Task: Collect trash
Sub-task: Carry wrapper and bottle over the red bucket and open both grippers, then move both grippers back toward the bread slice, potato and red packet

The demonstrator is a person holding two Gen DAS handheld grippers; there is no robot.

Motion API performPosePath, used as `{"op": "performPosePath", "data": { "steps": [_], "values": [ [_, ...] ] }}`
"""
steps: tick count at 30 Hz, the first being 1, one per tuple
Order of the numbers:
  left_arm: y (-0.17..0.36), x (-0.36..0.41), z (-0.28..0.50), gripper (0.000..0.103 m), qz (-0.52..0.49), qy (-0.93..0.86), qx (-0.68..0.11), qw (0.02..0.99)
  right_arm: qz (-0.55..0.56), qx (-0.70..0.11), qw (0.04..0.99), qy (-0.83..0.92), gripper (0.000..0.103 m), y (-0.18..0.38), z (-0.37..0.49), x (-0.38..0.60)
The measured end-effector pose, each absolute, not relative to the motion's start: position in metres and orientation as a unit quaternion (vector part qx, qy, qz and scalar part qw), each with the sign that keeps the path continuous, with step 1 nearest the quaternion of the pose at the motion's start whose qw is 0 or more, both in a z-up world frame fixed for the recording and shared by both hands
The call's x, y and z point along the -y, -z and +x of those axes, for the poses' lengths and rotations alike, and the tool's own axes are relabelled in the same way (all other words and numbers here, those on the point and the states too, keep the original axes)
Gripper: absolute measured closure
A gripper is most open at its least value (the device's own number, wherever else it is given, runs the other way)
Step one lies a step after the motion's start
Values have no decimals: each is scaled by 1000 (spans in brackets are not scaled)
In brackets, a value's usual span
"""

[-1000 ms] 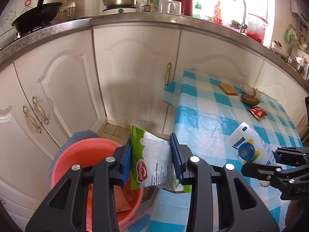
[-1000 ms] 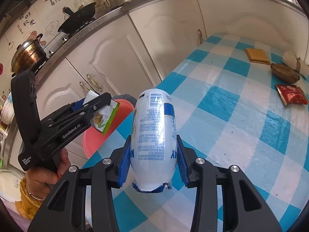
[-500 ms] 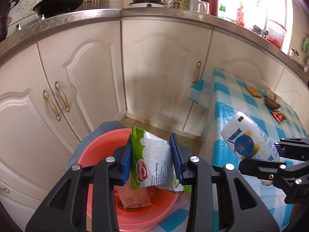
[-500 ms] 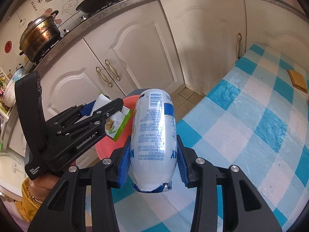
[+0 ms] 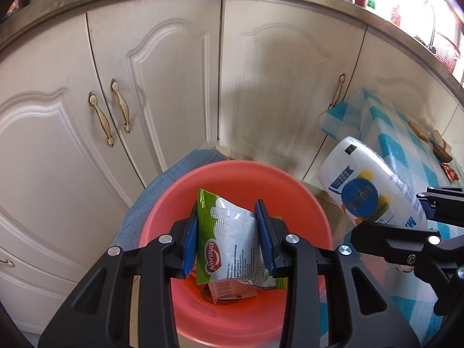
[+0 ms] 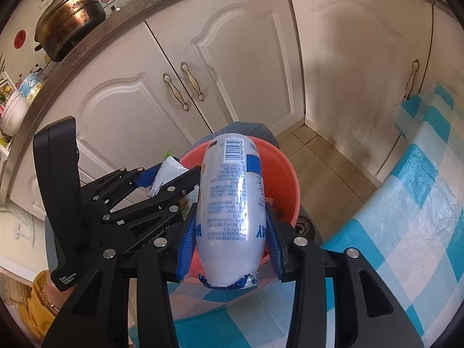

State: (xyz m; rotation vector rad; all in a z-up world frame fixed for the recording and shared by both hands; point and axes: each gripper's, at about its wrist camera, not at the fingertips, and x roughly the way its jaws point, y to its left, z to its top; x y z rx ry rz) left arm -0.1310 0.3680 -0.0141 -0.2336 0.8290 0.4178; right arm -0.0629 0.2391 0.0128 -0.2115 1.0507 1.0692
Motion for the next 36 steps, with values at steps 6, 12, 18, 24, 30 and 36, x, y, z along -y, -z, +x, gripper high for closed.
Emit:
{"op": "performPosePath", "data": {
  "steps": [6,12,18,24,30,36],
  "values": [
    [32,-376,-131,65,-124,-203,-417,877,-111,-480,728,-476,59,0,-62,-251],
    [52,-388,-134,41,-184,-182,-437,861,-91,-474,742,-466,31,-3,-60,-242],
    [46,-396,-147,20,-213,-184,-412,867,-42,-454,764,-456,14,-22,-55,-209],
    [21,-389,-159,17,-208,-185,-358,891,34,-446,779,-439,11,-35,-39,-161],
    [-13,-367,-157,16,-188,-158,-313,918,127,-423,791,-424,10,-41,-20,-95],
    [-40,-325,-141,15,-166,-107,-304,932,190,-373,818,-395,8,-49,-7,-19]
  ]
}}
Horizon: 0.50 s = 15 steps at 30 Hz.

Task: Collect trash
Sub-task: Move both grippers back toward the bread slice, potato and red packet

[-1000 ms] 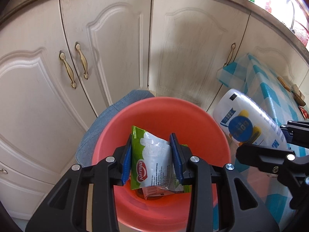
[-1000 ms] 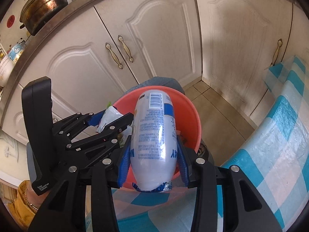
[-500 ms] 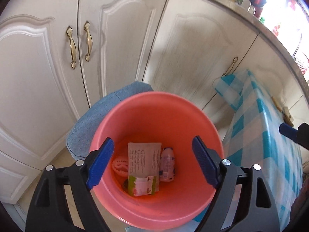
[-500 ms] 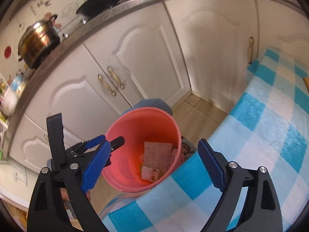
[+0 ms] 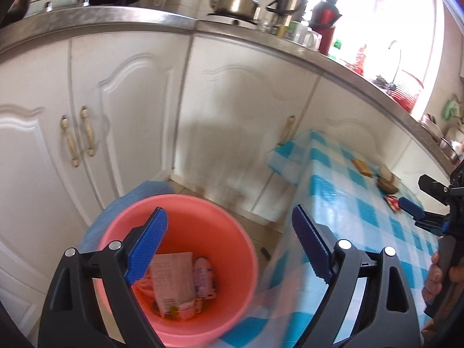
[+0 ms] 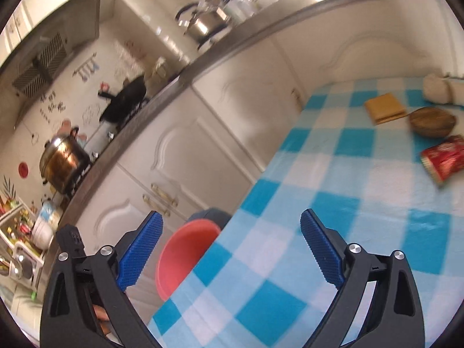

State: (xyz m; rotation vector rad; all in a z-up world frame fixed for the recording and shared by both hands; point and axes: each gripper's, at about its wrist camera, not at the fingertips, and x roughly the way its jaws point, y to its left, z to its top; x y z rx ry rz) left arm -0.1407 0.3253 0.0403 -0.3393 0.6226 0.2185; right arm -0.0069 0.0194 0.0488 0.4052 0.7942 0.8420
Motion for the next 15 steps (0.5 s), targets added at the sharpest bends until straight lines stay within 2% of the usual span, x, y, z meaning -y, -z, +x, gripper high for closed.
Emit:
{"op": "performPosePath", "data": {
  "steps": [9,15],
  "values": [
    [-75,-235,-75,15,-122,-7,-345,931,305,-326,837,-317,5,-44,20,112],
    [-93,-142,-1,15,-78,58,-348,932,373,-304,839,-253,5,-30,33,199]
  ]
}}
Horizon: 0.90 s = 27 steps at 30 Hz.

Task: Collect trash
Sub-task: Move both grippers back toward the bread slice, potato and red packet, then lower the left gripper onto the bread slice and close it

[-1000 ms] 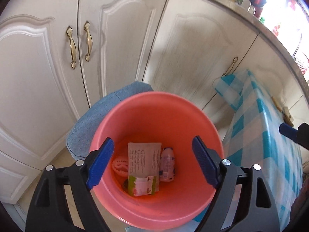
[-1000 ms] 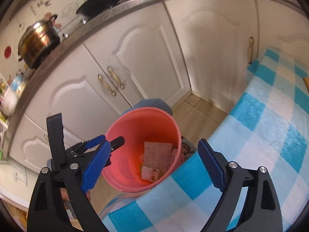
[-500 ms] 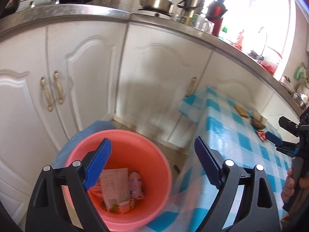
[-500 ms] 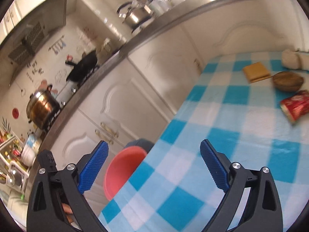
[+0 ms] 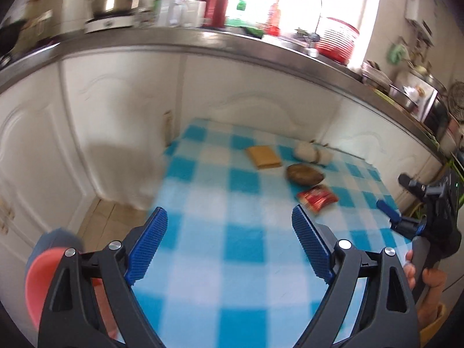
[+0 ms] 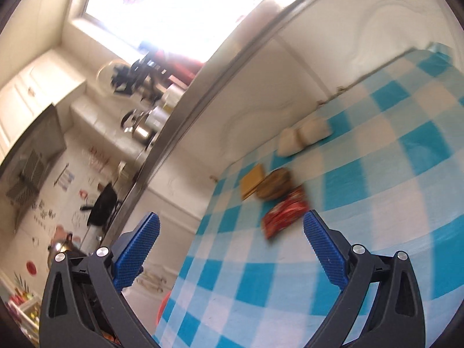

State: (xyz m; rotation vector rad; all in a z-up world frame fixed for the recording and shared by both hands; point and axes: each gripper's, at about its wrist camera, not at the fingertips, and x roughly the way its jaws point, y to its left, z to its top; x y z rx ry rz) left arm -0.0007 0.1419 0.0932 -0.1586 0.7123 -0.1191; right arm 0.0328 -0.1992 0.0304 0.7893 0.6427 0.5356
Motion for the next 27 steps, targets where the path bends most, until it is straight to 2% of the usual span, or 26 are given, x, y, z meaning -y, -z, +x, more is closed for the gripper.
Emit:
{"op": "performPosePath", "data": {
  "steps": [8,11,13,21,25,27],
  "values": [
    [-95,-22,134,15,-42,102,-372,922,439,-307,821,-199,5,-2,41,271],
    [-83,14,177,25,-25,102,-394,913,435,-306,825,-192,5,2,40,276],
    [-73,32,200,35,-12,93,-405,910,433,-305,826,-193,5,2,41,277],
    [-31,62,265,52,14,39,-454,890,459,-300,812,-198,5,6,40,279],
    [-19,60,275,66,33,14,-477,878,463,-299,811,-195,5,6,40,284],
    [-15,58,272,69,34,18,-481,876,466,-298,810,-193,5,7,40,286]
  ]
}}
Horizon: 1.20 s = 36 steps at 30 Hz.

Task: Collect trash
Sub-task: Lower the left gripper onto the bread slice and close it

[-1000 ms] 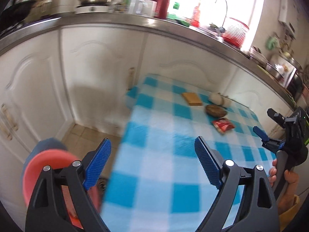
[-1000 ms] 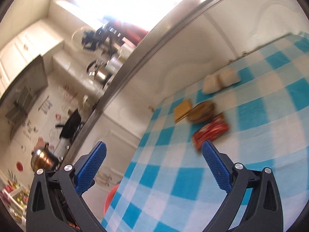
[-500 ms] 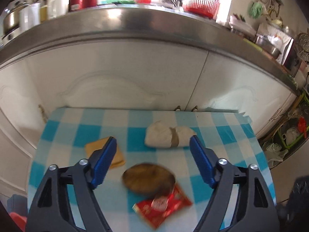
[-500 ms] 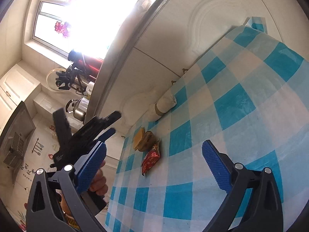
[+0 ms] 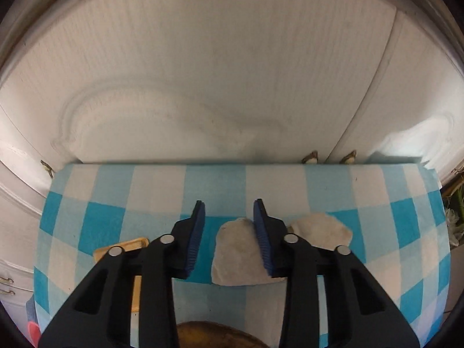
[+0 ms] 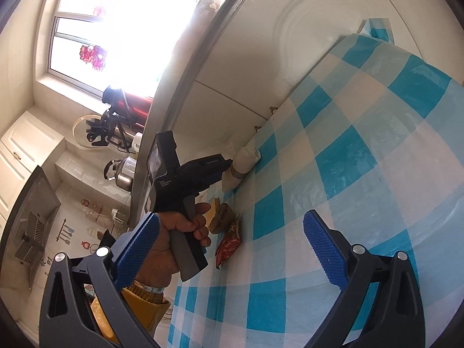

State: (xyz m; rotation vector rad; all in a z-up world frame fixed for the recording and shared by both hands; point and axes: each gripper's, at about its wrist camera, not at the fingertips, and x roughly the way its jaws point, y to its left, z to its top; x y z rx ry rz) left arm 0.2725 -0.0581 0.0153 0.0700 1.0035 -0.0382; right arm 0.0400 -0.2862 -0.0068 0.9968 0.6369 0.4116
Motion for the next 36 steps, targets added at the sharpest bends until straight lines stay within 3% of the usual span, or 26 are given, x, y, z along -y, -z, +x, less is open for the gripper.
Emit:
{"op": "performPosePath", "data": {
  "steps": [4,19,27,33,35,36],
  "values": [
    [-14,60,257,76,46,33,-488,871,472,-299,807,-190,5,8,40,288],
    [-16,29,141,76,-22,91,-518,850,453,-319,813,-177,5,8,38,280],
    [-12,28,62,76,-53,123,-517,846,408,-332,831,-184,5,-1,34,264],
    [-27,15,46,76,-59,132,-486,862,388,-337,837,-190,5,-4,30,254],
    [-38,6,53,66,-59,123,-469,872,383,-337,839,-188,5,-4,29,253],
    [-43,1,60,51,-62,114,-462,877,383,-338,839,-188,5,-4,29,253]
  ]
}}
